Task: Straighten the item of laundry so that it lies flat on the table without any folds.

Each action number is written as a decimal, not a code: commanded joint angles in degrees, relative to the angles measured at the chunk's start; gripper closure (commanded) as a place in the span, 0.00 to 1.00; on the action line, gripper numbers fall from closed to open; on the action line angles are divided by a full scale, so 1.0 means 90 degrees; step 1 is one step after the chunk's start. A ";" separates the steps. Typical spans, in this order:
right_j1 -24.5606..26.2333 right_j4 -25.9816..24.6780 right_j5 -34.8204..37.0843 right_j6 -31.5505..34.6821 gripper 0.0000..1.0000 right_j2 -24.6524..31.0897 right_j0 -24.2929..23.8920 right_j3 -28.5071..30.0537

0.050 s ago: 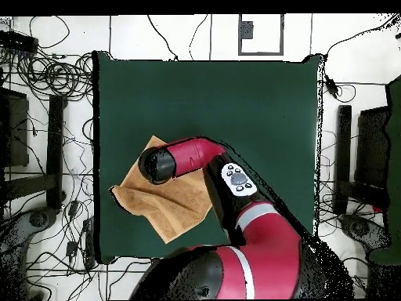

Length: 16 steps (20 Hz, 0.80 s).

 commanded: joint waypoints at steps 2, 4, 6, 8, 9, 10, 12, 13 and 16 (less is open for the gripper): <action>0.0948 -0.0475 -0.0200 -0.0130 1.00 -0.0065 0.0559 -0.0652; 0.0970 -0.0751 -0.0647 0.0181 1.00 -0.0390 0.0791 -0.0868; 0.0980 -0.1029 -0.1071 0.0582 1.00 -0.0851 0.1115 -0.1092; 0.1035 -0.1238 -0.1223 0.1113 1.00 -0.1447 0.1562 -0.1429; 0.1072 -0.1255 -0.0946 0.1251 1.00 -0.1670 0.1733 -0.1564; 0.1115 -0.1230 -0.0568 0.1383 1.00 -0.1887 0.1906 -0.1712; 0.1105 -0.1252 -0.0195 0.1847 1.00 -0.2455 0.2339 -0.1887; 0.1138 -0.1243 -0.0100 0.2015 1.00 -0.2671 0.2493 -0.1978; 0.1279 -0.1102 -0.0261 0.2214 1.00 -0.3008 0.2668 -0.2121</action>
